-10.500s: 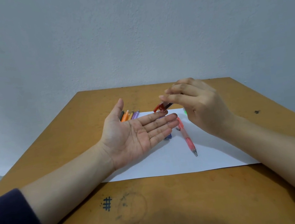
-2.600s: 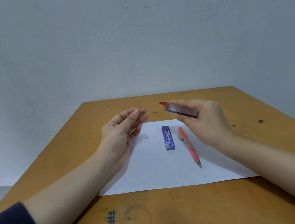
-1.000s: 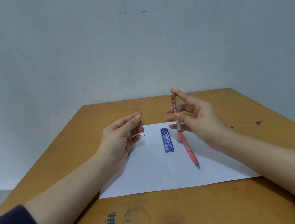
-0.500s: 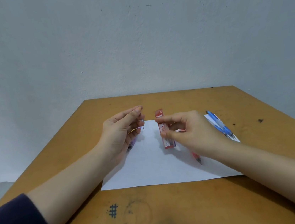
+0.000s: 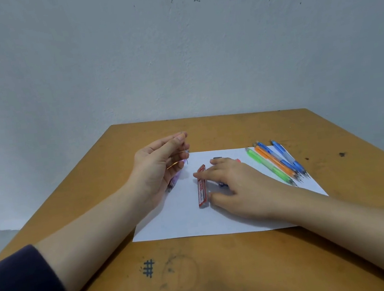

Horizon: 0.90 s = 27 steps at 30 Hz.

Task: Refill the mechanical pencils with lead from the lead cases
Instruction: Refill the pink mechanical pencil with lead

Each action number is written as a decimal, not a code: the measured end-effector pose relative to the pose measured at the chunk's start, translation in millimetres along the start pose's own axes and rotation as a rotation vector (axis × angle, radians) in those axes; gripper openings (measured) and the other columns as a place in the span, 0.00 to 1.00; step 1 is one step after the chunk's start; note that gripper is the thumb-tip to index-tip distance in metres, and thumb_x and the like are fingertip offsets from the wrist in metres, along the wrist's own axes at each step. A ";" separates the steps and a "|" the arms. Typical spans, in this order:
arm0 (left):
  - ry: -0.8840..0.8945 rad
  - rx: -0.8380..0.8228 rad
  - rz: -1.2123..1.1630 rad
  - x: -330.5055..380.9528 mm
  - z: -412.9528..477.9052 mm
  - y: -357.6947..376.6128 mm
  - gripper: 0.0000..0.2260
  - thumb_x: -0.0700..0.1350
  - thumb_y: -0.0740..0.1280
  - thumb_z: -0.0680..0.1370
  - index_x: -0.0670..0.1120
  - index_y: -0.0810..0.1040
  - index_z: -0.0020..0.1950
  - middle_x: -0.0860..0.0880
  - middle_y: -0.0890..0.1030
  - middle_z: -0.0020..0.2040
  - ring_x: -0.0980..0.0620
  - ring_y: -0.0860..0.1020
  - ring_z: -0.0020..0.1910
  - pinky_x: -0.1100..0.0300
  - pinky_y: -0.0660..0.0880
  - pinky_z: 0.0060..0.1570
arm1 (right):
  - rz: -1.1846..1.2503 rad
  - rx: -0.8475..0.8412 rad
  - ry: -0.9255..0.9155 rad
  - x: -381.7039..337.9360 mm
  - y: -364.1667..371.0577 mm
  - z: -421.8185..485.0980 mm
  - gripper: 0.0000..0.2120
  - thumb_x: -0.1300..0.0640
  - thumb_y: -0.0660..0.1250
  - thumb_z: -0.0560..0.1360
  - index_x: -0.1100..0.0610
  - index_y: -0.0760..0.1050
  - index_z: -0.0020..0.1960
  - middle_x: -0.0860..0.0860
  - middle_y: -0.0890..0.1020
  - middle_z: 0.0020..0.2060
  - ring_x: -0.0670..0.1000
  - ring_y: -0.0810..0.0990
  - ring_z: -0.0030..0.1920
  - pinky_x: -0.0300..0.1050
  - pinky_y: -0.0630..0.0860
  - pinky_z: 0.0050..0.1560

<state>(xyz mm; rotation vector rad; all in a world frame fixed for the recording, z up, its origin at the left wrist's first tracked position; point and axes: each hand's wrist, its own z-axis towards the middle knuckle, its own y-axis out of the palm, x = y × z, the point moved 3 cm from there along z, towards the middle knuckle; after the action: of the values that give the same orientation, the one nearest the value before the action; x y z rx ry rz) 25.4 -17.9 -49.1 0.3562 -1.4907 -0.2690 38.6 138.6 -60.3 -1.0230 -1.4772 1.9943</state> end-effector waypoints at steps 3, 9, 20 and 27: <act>-0.002 0.009 -0.003 -0.4 0.0 0.1 0.10 0.43 0.72 0.68 0.42 0.82 0.48 0.49 0.81 0.34 0.55 0.77 0.32 0.62 0.72 0.42 | -0.014 0.001 -0.016 1.9 4.1 1.8 0.27 0.47 0.52 0.74 0.50 0.66 0.73 0.49 0.71 0.67 0.50 0.59 0.72 0.41 0.56 0.69; 0.006 0.002 0.002 0.0 -0.5 -0.1 0.13 0.45 0.72 0.65 0.42 0.82 0.47 0.50 0.81 0.34 0.55 0.77 0.33 0.62 0.72 0.41 | -0.004 0.051 -0.059 -1.1 -2.2 1.2 0.20 0.51 0.60 0.79 0.50 0.70 0.70 0.52 0.70 0.68 0.47 0.62 0.68 0.32 0.55 0.57; 0.008 -0.008 0.007 0.4 0.1 0.2 0.13 0.44 0.72 0.65 0.42 0.82 0.47 0.50 0.81 0.34 0.56 0.77 0.32 0.63 0.72 0.40 | -0.051 0.112 -0.125 -3.5 -5.1 0.5 0.20 0.43 0.66 0.75 0.49 0.76 0.64 0.47 0.76 0.62 0.43 0.66 0.65 0.43 0.67 0.64; 0.005 -0.007 0.006 0.3 0.2 0.2 0.13 0.45 0.72 0.64 0.42 0.82 0.47 0.50 0.81 0.34 0.56 0.77 0.32 0.64 0.73 0.39 | -0.107 0.110 -0.126 0.8 -4.8 1.7 0.20 0.44 0.62 0.77 0.50 0.75 0.65 0.47 0.75 0.63 0.44 0.64 0.67 0.44 0.66 0.64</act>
<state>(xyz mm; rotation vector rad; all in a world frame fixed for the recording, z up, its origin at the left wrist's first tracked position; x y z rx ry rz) 25.2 -17.8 -48.7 0.3466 -1.4855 -0.2676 36.4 139.7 -55.8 -0.7699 -1.4358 2.0706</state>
